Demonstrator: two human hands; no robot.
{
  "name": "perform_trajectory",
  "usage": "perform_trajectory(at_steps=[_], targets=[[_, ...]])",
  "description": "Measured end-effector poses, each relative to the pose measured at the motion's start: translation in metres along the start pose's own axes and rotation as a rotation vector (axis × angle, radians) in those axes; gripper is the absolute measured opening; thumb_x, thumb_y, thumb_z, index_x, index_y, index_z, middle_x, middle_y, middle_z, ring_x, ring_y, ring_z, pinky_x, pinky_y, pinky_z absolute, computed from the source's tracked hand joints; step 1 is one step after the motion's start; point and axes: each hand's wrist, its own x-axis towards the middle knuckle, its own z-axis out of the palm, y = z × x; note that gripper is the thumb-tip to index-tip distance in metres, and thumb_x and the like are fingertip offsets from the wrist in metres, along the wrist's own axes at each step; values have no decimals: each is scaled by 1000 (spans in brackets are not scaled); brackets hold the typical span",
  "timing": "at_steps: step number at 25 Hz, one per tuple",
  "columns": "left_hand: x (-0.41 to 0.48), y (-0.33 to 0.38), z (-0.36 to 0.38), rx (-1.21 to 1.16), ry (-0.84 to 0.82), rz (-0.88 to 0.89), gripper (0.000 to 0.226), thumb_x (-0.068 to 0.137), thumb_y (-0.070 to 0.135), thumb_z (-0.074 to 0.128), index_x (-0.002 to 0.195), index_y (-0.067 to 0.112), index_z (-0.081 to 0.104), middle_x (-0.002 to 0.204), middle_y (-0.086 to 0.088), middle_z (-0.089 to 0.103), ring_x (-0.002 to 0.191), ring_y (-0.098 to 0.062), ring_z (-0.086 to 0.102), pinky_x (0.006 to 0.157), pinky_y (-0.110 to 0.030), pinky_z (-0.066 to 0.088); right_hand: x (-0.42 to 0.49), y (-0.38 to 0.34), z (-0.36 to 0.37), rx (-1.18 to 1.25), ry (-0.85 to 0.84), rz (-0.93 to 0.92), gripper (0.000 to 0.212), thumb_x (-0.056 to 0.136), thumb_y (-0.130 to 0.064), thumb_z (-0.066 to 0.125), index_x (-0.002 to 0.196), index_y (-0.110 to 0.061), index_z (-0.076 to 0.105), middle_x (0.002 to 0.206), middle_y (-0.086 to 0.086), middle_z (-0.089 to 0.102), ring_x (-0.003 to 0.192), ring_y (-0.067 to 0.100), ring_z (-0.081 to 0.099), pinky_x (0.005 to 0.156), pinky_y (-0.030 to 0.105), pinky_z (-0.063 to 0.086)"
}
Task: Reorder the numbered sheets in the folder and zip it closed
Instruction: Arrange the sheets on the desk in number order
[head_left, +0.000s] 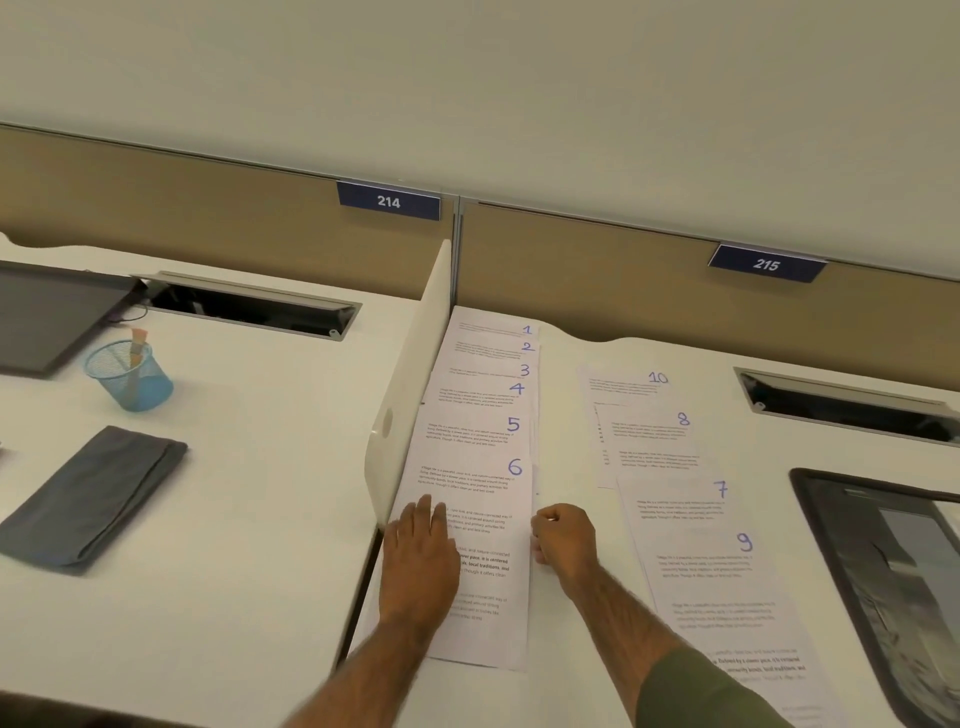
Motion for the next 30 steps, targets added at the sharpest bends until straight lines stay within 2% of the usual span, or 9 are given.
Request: perform_trajectory(at_steps=[2, 4, 7, 11, 14, 19, 25, 28, 30], targets=[[-1, 3, 6, 1, -22, 20, 56, 89, 30, 34, 127, 6, 67, 137, -17, 60, 125, -36, 58, 106, -52, 47, 2, 5, -5, -26, 10, -6, 8, 83, -11, 59, 78, -11, 65, 74, 6, 69, 62, 23, 63, 64, 38, 58], [-1, 6, 12, -12, -4, 41, 57, 91, 32, 32, 130, 6, 65, 143, -18, 56, 132, -37, 54, 115, -50, 33, 1, 9, -13, -102, 29, -19, 9, 84, -17, 59, 85, -15, 68, 88, 4, 72, 77, 23, 66, 74, 41, 59], [2, 19, 19, -62, 12, 73, 59, 93, 35, 32, 138, 7, 58, 153, -18, 45, 142, -37, 42, 119, -48, 13, -12, 17, -35, -285, 35, -45, 12, 91, -18, 56, 94, -17, 67, 93, -7, 67, 88, 15, 64, 74, 29, 51], [7, 59, 32, -144, -2, 163, 62, 97, 40, 30, 147, 8, 50, 162, -15, 32, 150, -33, 29, 120, -48, 12, -22, 38, -88, -454, 84, -66, 15, 92, -21, 52, 83, -21, 63, 87, -8, 67, 81, 11, 62, 74, 30, 52], [14, 97, 44, -185, -33, 217, 66, 105, 47, 13, 152, 10, 41, 165, -13, 24, 153, -29, 18, 120, -47, 10, -24, 55, -139, -515, 159, -73, 20, 95, -26, 53, 76, -22, 58, 82, -8, 65, 78, 11, 60, 78, 36, 55], [22, 166, 70, -200, -72, 294, 80, 99, 63, -2, 161, 18, 18, 170, -5, -1, 155, -20, -7, 121, -41, -2, -10, 91, -222, -562, 216, -114, 30, 103, -41, 49, 112, -19, 67, 117, -4, 68, 106, 13, 61, 98, 31, 48], [26, 251, 100, -121, -119, 301, 85, 93, 73, 1, 161, 22, -2, 166, -1, -19, 151, -15, -23, 120, -37, -17, 42, 128, -299, -673, 136, -189, 49, 104, -46, 45, 143, -18, 51, 149, 0, 51, 140, 19, 43, 116, 32, 30], [27, 280, 120, -36, -95, 277, 85, 95, 75, 5, 161, 21, 0, 167, -1, -16, 155, -21, -13, 121, -39, -13, 77, 134, -321, -759, 66, -316, 57, 104, -48, 41, 152, -16, 40, 160, 1, 38, 152, 22, 25, 123, 35, 19], [29, 290, 125, -2, -137, 279, 86, 95, 76, 3, 161, 22, -5, 167, -1, -20, 155, -21, -17, 122, -42, -11, 93, 135, -328, -779, 21, -366, 59, 104, -49, 40, 153, -15, 39, 161, 3, 35, 153, 23, 22, 124, 37, 18]])
